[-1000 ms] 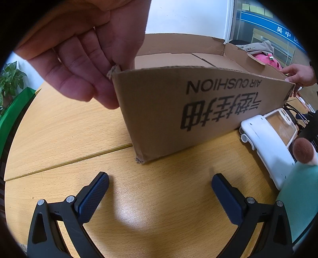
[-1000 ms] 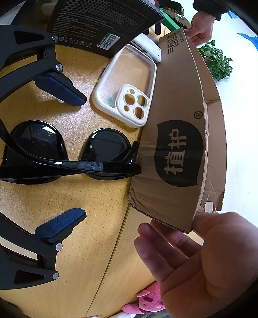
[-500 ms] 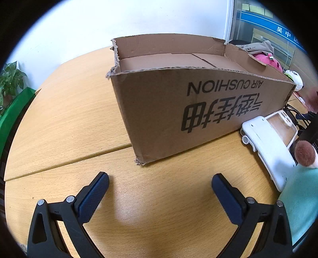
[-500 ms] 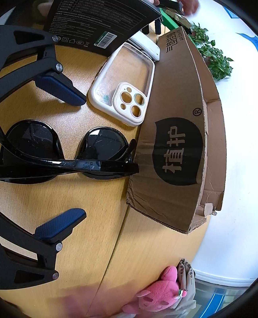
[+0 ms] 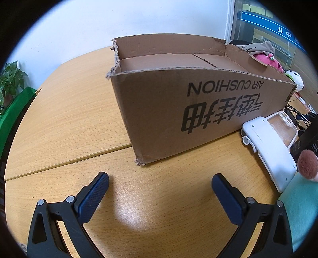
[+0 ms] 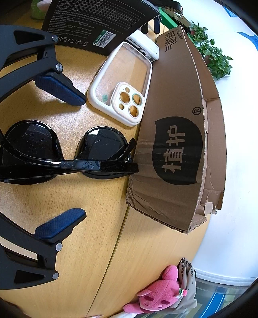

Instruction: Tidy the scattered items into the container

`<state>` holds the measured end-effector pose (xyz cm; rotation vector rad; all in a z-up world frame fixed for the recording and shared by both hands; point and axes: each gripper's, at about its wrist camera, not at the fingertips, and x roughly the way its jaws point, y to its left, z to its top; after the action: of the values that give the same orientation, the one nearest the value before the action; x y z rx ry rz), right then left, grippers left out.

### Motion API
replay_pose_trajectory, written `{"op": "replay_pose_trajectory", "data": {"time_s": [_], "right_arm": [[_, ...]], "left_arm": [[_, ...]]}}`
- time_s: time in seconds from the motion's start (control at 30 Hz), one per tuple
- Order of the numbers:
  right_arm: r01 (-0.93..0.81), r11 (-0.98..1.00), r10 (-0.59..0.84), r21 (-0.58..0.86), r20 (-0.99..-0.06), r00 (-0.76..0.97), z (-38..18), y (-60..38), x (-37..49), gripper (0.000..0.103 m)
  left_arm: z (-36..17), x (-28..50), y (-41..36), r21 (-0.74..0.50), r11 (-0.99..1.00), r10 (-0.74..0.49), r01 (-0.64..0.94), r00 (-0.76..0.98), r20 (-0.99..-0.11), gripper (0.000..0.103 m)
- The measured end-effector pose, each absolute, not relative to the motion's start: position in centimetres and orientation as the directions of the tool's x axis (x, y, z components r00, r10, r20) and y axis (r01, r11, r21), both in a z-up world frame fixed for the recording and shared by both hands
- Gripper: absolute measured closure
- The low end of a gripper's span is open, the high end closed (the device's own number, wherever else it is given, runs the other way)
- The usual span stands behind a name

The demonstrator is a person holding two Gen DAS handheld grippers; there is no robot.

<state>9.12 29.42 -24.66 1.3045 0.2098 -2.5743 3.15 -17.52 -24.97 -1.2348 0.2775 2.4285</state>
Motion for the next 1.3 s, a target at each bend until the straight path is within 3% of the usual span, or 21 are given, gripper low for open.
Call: {"op": "replay_pose_trajectory", "data": {"time_s": [0.37, 0.47, 0.57, 0.73, 0.8, 0.93, 1.0, 1.07, 1.17, 1.3], "right_arm": [[0.231, -0.973, -0.119, -0.017, -0.819, -0.561, -24.4, 29.0, 8.9, 0.000], [0.244, -0.970, -0.086, -0.020, -0.904, -0.418, -24.0, 28.6, 8.8, 0.000], [0.225, -0.974, -0.046, -0.039, -0.933, -0.358, -21.6, 28.9, 10.2, 0.000], [0.207, -0.978, -0.088, -0.014, -0.876, -0.475, -12.8, 29.1, 13.3, 0.000], [0.250, -0.968, -0.154, 0.011, -0.814, -0.561, -8.1, 28.1, 14.4, 0.000], [0.256, -0.963, -0.138, -0.083, -0.665, -0.734, 0.4, 25.6, 16.4, 0.000], [0.231, -0.961, -0.099, -0.150, -0.597, -0.796, 4.3, 24.1, 17.4, 0.000], [0.236, -0.960, -0.122, -0.150, -0.536, -0.835, 7.3, 23.5, 18.2, 0.000], [0.243, -0.968, -0.171, -0.065, -0.540, -0.824, 9.3, 22.9, 17.7, 0.000], [0.200, -0.980, -0.143, -0.017, -0.637, -0.757, 7.7, 22.0, 17.1, 0.000]], "left_arm": [[-24.9, 2.6, -18.0, -0.006, -0.905, 0.252, -0.426, -0.523, -0.814, 0.000], [-23.1, 2.5, -17.2, -0.001, -0.948, 0.156, -0.319, -0.460, -0.874, 0.001], [-18.6, 4.2, -19.5, -0.038, -0.977, 0.144, -0.210, -0.517, -0.844, 0.001], [-8.2, 7.4, -21.5, -0.007, -0.979, 0.133, -0.203, -0.618, -0.775, 0.001], [-4.6, 8.1, -21.1, 0.028, -0.974, 0.129, -0.225, -0.654, -0.746, 0.001], [1.6, 10.2, -19.5, 0.138, -0.966, 0.083, -0.218, -0.767, -0.636, 0.001], [3.8, 11.1, -18.6, 0.123, -0.961, 0.126, -0.246, -0.791, -0.599, 0.001], [4.4, 10.9, -17.3, 0.069, -0.950, 0.199, -0.304, -0.762, -0.617, 0.001], [4.1, 10.8, -15.8, -0.001, -0.923, 0.288, -0.384, -0.691, -0.662, 0.001], [3.0, 11.0, -15.3, -0.083, -0.900, 0.361, -0.427, -0.625, -0.692, 0.001]]}}
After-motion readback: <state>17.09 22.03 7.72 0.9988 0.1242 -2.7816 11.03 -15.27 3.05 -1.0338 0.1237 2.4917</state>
